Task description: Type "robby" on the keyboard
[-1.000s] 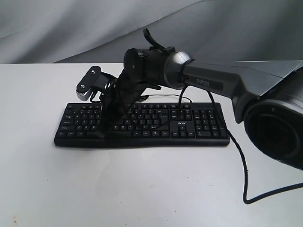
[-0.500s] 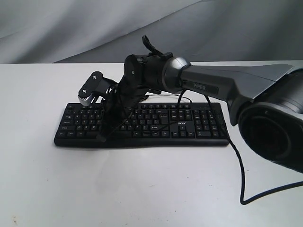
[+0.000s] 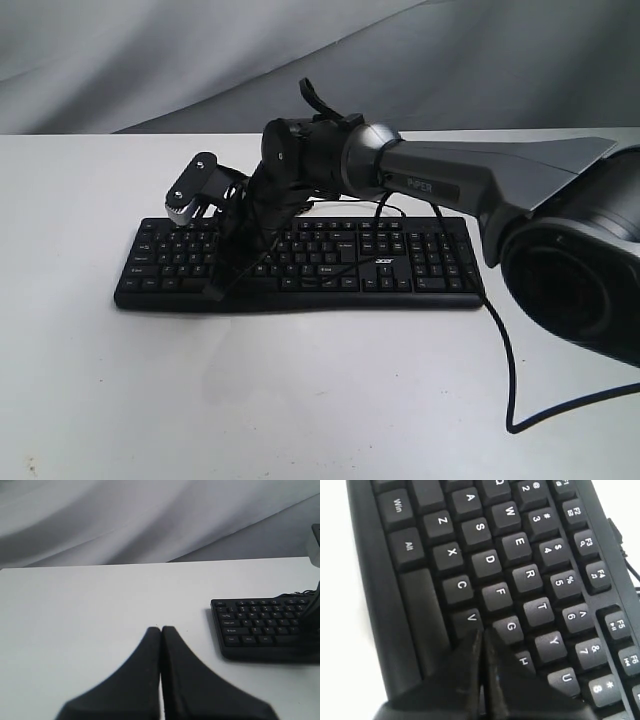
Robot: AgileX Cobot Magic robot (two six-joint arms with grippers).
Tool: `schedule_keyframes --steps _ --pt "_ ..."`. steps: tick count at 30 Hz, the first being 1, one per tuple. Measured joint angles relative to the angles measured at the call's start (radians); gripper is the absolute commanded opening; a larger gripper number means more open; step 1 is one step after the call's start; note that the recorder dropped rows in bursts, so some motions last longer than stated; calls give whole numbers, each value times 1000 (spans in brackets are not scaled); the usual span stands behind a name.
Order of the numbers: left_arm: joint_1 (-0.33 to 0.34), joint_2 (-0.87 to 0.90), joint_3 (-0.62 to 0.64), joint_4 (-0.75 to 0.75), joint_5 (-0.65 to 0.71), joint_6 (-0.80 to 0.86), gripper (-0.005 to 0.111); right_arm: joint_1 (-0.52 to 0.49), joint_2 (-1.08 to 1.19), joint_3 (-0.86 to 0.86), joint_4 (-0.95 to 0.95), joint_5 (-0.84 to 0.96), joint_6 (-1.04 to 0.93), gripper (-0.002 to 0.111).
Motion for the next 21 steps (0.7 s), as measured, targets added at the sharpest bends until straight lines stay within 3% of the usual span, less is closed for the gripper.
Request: schedule_keyframes --steps 21 --pt "0 0 0 0 0 0 1 0 -22 -2 -9 -7 0 0"
